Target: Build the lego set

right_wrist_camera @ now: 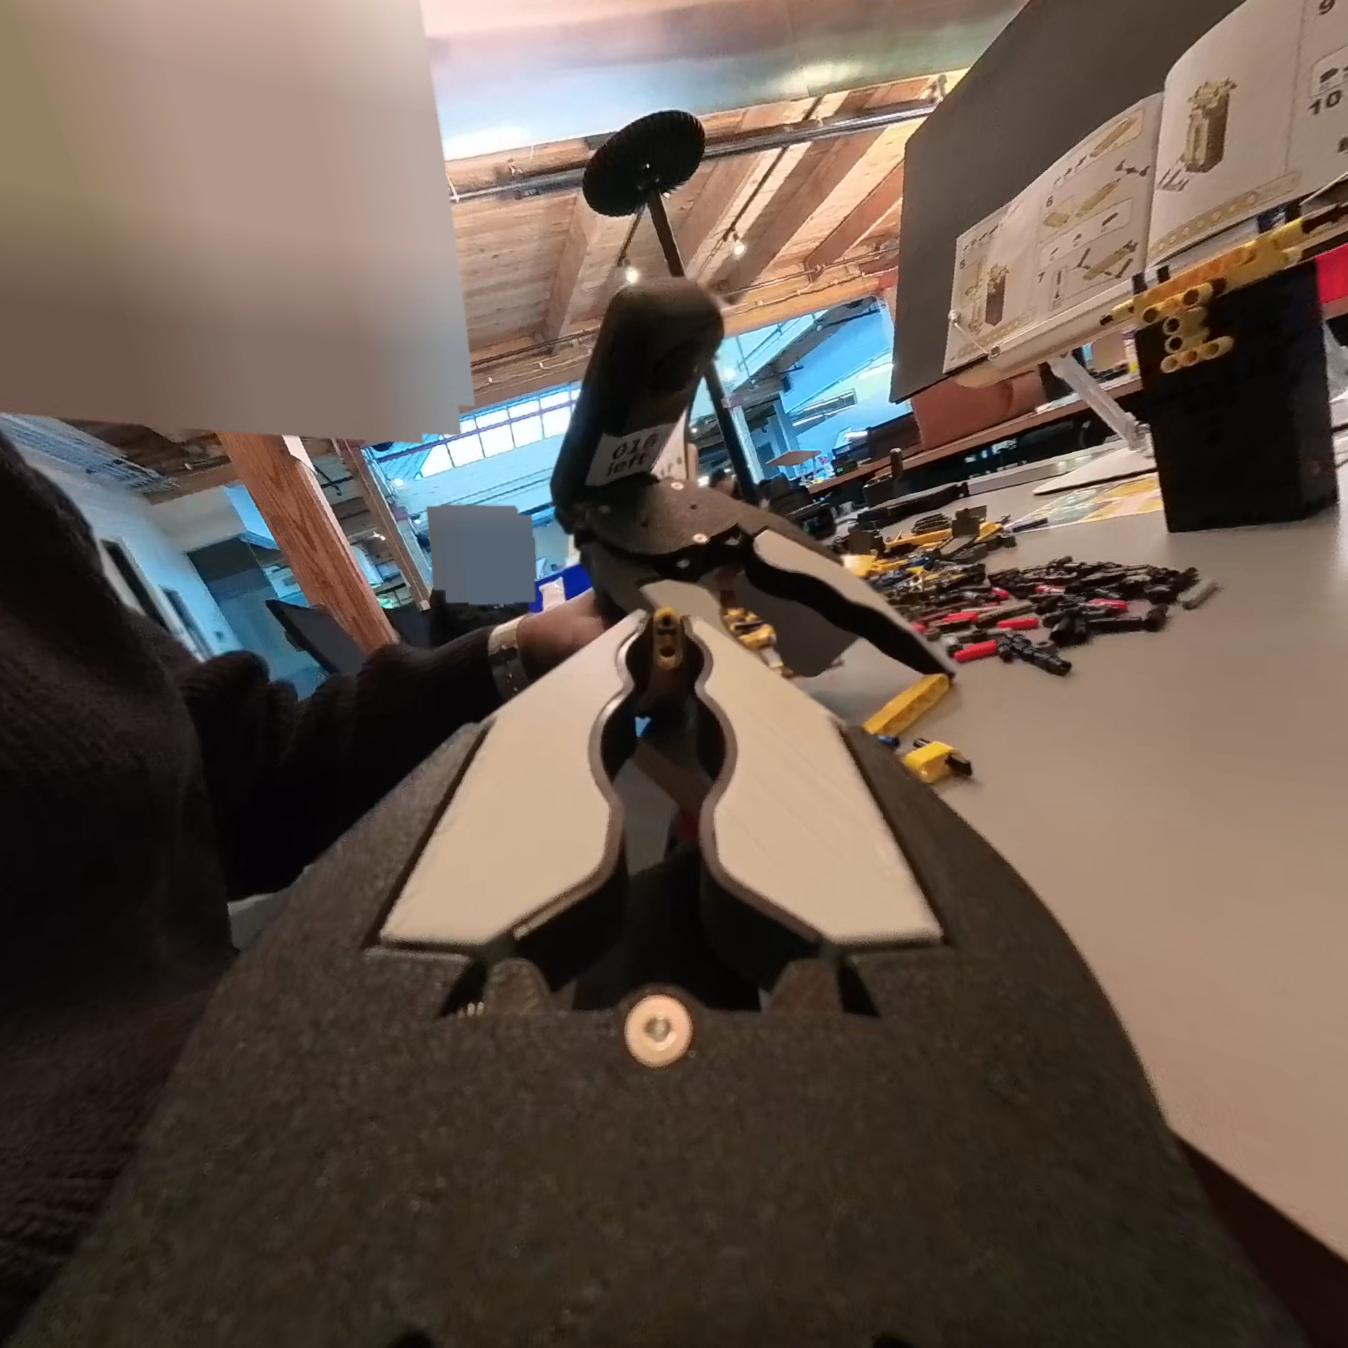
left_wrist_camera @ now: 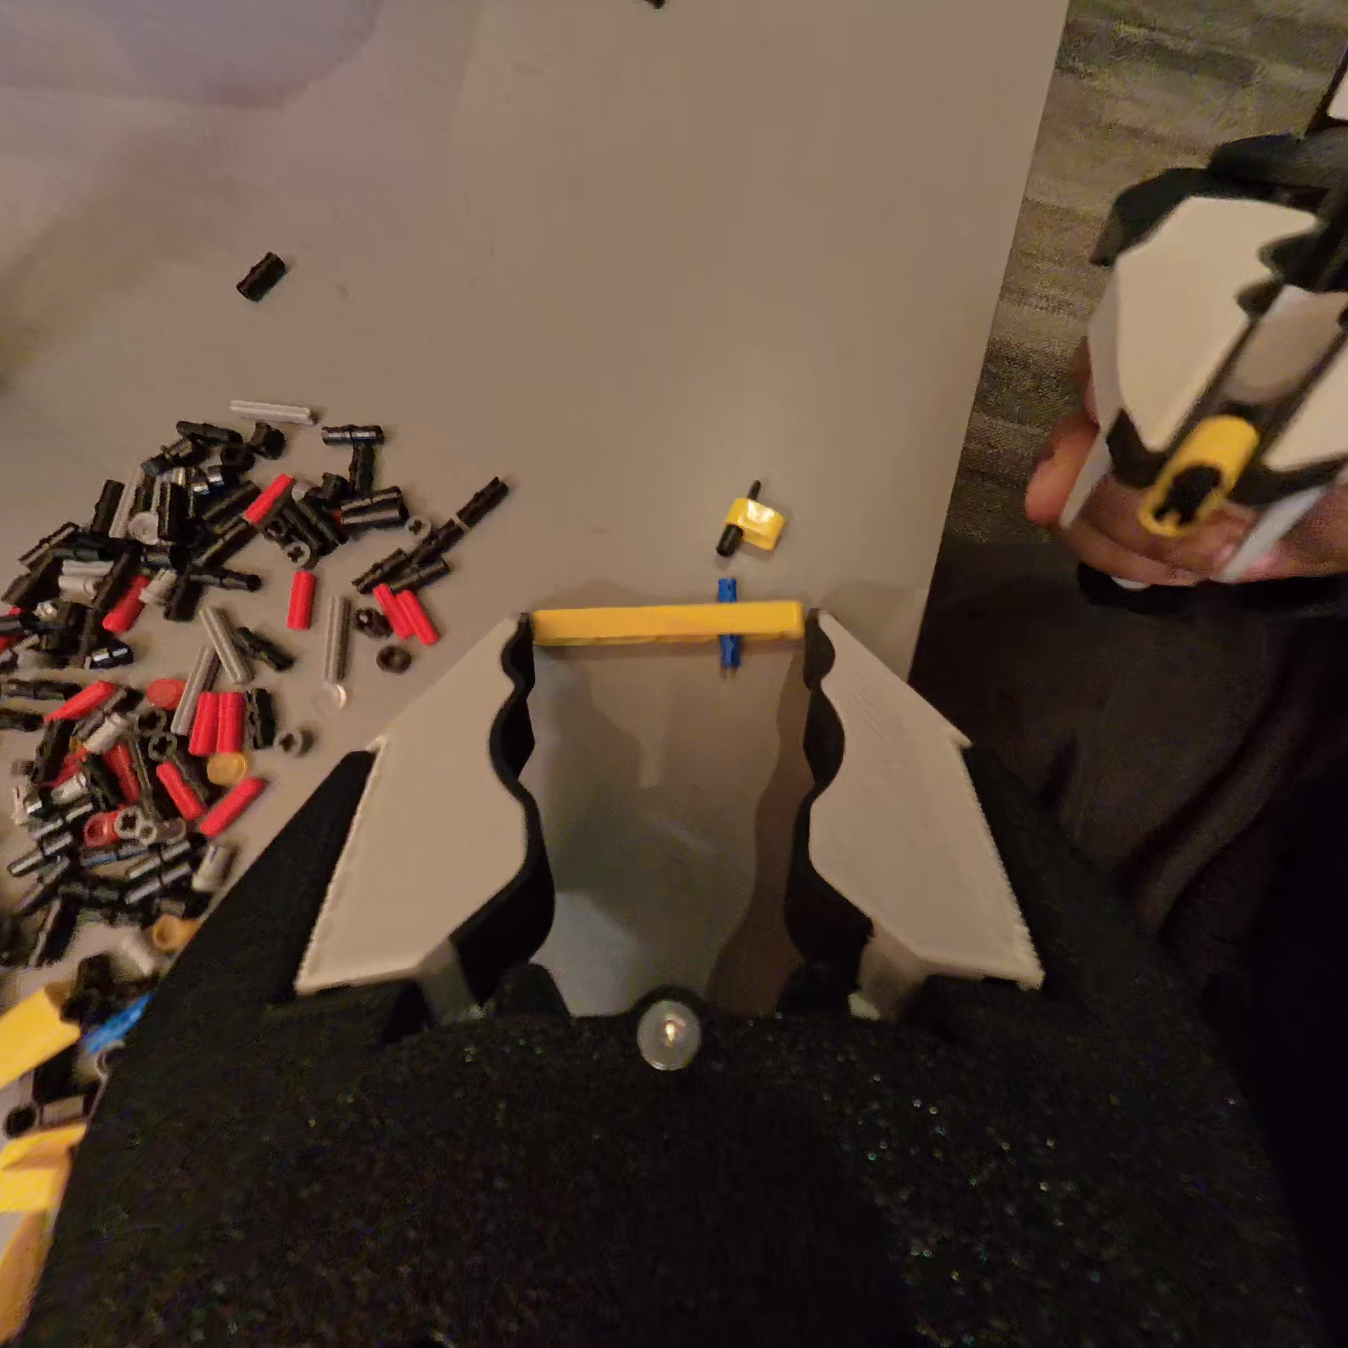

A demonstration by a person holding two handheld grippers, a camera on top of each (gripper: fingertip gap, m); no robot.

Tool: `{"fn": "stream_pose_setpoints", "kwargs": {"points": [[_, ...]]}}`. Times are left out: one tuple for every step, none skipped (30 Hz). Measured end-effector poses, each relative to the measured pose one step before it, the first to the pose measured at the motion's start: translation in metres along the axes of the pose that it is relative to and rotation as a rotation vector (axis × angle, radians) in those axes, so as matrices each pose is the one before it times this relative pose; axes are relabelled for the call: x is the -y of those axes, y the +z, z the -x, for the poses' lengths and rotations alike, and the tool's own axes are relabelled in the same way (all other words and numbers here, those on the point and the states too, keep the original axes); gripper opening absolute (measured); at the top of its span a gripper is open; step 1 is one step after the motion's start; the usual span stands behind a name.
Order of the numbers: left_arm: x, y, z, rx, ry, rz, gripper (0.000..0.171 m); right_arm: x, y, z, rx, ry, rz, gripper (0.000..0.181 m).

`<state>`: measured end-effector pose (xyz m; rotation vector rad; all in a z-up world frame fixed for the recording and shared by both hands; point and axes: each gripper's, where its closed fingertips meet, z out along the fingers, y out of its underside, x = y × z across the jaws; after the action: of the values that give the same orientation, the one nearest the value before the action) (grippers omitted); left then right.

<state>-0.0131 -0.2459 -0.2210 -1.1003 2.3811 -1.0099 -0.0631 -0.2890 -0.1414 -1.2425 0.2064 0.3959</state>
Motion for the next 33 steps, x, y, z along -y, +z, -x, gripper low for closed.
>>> {"fn": "stream_pose_setpoints", "kwargs": {"points": [[-0.00309, -0.0034, -0.00202, 0.0032, 0.001, -0.00058, 0.074, 0.00052, 0.00047, -0.00094, -0.0025, 0.0103, -0.0015, 0.007], [-0.00345, -0.00373, -0.00214, 0.0071, -0.0041, 0.00014, 0.074, -0.00015, 0.00022, -0.00148, -0.0078, 0.0074, 0.0028, 0.007], [-0.00382, -0.004, -0.0025, 0.0071, -0.0042, -0.00009, 0.074, -0.00043, 0.00006, -0.00132, -0.0087, 0.0047, 0.005, 0.007], [-0.00388, -0.00422, -0.00228, 0.0077, -0.0067, -0.00216, 0.073, -0.00055, -0.00005, -0.00119, -0.0095, 0.0036, 0.0059, 0.007], [-0.00345, -0.00372, -0.00184, 0.0095, -0.0101, -0.00702, 0.073, -0.00048, 0.00001, -0.0012, -0.0114, 0.0016, 0.0063, 0.007], [-0.00331, -0.00367, -0.00194, 0.0064, -0.0089, -0.00561, 0.074, -0.00073, -0.00003, -0.001, -0.0107, -0.0021, 0.007, 0.007], [-0.00264, -0.00311, -0.00234, 0.0024, -0.002, -0.01058, 0.074, -0.00097, 0.00022, -0.00062, -0.0078, -0.0046, 0.0076, 0.007], [-0.00222, -0.00247, -0.00137, 0.0051, -0.0017, -0.01091, 0.074, -0.0012, 0.00039, -0.00023, -0.0054, -0.0049, 0.0071, 0.007], [-0.00177, -0.00219, -0.00223, -0.005, -0.0007, -0.00916, 0.074, -0.00123, 0.00049, -0.00011, -0.003, -0.0036, 0.0059, 0.007], [-0.00141, -0.00174, -0.00196, -0.0053, 0.0034, -0.00816, 0.074, -0.00123, 0.00064, 0.00034, -0.0003, -0.0013, 0.0045, 0.007], [-0.00112, -0.00137, -0.00112, -0.0016, 0.0022, -0.00747, 0.074, -0.00118, 0.00074, 0.00049, 0.002, 0.0013, 0.0037, 0.007], [-0.00058, -0.00085, -0.0006, -0.0015, 0.0, -0.00663, 0.074, -0.00122, 0.00074, 0.00045, 0.0026, 0.0021, 0.003, 0.007], [-0.00037, -0.00056, -0.00034, -0.0011, 0.0017, -0.00604, 0.074, -0.00108, 0.00068, 0.00028, 0.0014, 0.0013, 0.0028, 0.007], [-0.00023, -0.00025, -0.00007, -0.0014, 0.0001, -0.00447, 0.074, -0.00101, 0.00057, 0.00006, 0.0002, 0.0011, 0.0034, 0.007], [0.00005, -0.0001, 0.00002, -0.0008, 0.0014, -0.00161, 0.074, -0.00095, 0.00034, -0.00014, -0.0002, 0.0015, 0.0038, 0.007], [0.00004, -0.00013, 0.00012, 0.001, 0.0026, -0.00013, 0.074, -0.00068, 0.0003, -0.00027, -0.0015, 0.0021, 0.0037, 0.007], [0.0, -0.00014, 0.00014, 0.003, 0.004, 0.0003, 0.074, -0.00066, 0.00006, -0.00091, -0.0053, 0.0034, 0.0038, 0.007], [0.00075, -0.00044, 0.00217, 0.0197, 0.012, -0.00476, 0.073, -0.00094, 0.00003, -0.00191, -0.0108, 0.0092, 0.0061, 0.007], [0.00161, -0.00107, 0.00356, 0.0392, 0.0305, -0.01692, 0.073, -0.0018, 0.00025, -0.00436, -0.0252, 0.0275, 0.0158, 0.007], [0.0016, -0.00153, 0.0034, 0.045, 0.0437, -0.01949, 0.073, -0.00374, 0.00045, -0.00579, -0.0332, 0.0527, 0.0325, 0.007], [0.00181, -0.00168, 0.00094, 0.0321, 0.0407, -0.01754, 0.073, -0.00415, 0.00065, -0.00192, -0.0066, 0.0593, 0.0346, 0.007], [0.0018, -0.00165, 0.00178, 0.0349, 0.034, -0.0132, 0.073, -0.0024, 0.00005, 0.0009, 0.0112, 0.0468, 0.0176, 0.007], [0.00266, -0.0019, 0.00112, 0.03, 0.0306, -0.01898, 0.072, -0.00167, -0.0004, -0.00035, 0.0017, 0.032, 0.0074, 0.007], [0.00332, -0.00223, -0.00015, 0.0178, 0.0248, -0.02196, 0.073, -0.0018, 0.0, -0.00107, -0.0017, 0.0192, 0.0082, 0.007], [0.00396, -0.00227, 0.00009, 0.0144, 0.0134, -0.02346, 0.073, -0.00203, 0.00037, -0.00095, -0.0006, 0.0106, 0.011, 0.007], [0.00365, -0.00212, -0.00103, 0.003, 0.0043, -0.01765, 0.073, -0.00177, 0.00071, -0.00015, 0.0044, 0.0058, 0.0111, 0.007], [0.00364, -0.00196, -0.00214, -0.007, -0.002, -0.01414, 0.073, -0.0011, 0.00074, 0.00082, 0.0105, 0.0053, 0.0066, 0.007], [0.00377, -0.00191, -0.00227, -0.0065, -0.0061, -0.01287, 0.073, -0.00035, 0.00035, 0.00122, 0.012, 0.0083, 0.0019, 0.007], [0.00318, -0.00201, -0.0029, -0.0065, -0.0072, -0.00915, 0.072, 0.00041, -0.00014, 0.00121, 0.0116, 0.0109, -0.003, 0.007], [0.00216, -0.00218, -0.00402, -0.0086, -0.0073, -0.00531, 0.073, 0.00109, -0.00057, 0.00136, 0.0123, 0.0114, -0.0071, 0.007], [0.00004, -0.00217, -0.00529, -0.0087, -0.0034, 0.00293, 0.073, 0.00116, -0.00084, 0.00146, 0.0121, 0.0105, -0.0074, 0.007], [-0.00168, -0.00244, -0.00579, -0.0043, 0.0008, 0.00886, 0.073, 0.00061, -0.00093, 0.0017, 0.0122, 0.0095, -0.0043, 0.007], [-0.00256, -0.00303, -0.00524, 0.0075, 0.0098, 0.00838, 0.073, -0.00035, -0.00054, 0.00227, 0.014, 0.0107, 0.002, 0.006]]}}
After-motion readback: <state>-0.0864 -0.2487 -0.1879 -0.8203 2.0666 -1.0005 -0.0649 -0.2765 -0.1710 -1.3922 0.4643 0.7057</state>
